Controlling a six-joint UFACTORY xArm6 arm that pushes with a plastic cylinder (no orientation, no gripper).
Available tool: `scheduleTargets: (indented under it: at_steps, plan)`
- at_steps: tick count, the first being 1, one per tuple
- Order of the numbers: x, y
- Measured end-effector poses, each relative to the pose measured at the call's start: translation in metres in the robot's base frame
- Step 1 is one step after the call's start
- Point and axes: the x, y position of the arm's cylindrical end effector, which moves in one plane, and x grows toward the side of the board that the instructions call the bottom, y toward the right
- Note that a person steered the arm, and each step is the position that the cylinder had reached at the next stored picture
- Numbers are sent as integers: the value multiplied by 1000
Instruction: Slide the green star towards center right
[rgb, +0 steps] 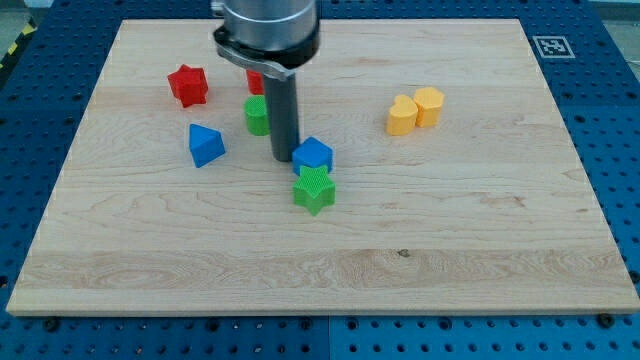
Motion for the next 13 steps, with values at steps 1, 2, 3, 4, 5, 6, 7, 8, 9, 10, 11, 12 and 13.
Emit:
scheduleTargets:
  at_steps: [1,2,3,4,5,6,7,8,9,10,11,12,13]
  plan:
    - [10,0]
    - [33,-20]
    - [53,-20]
    - [61,-14]
    - [66,16]
    - [66,50]
    - [66,81]
    - [66,120]
    - [66,167]
    - [66,207]
    - [66,216]
    - [68,205]
    - [68,158]
